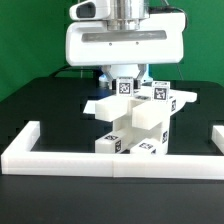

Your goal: Assemble chair

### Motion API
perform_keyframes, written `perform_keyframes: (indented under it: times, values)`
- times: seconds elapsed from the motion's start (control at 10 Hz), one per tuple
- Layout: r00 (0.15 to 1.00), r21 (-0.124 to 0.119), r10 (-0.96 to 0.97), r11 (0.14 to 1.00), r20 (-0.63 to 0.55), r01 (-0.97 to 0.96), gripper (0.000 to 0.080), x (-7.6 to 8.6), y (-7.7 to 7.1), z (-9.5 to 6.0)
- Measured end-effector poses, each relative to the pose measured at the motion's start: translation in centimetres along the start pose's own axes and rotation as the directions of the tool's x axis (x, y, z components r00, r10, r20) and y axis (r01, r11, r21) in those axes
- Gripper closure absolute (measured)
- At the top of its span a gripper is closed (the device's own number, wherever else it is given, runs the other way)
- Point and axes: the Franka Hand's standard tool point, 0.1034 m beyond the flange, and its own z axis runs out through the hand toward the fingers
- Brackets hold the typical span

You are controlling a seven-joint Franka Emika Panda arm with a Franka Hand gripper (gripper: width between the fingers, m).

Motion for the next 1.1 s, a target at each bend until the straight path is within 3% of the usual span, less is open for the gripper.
perform_keyframes:
  times: [0.3,0.4,0.9,1.1]
  values:
    - [0.997,0.001,0.074,0.997,0.000,-0.074,0.0525,-0.02,0.00,0.03]
    - [0.984,0.001,0.178,0.984,0.001,-0.178,0.0525,-0.03,0.00,0.04]
    - [0.845,0.004,0.535,0.845,0.002,-0.535,0.0525,-0.09,0.08,0.07]
    - [0.753,0.003,0.658,0.753,0.007,-0.658,0.0525,-0.18,0.00,0.11]
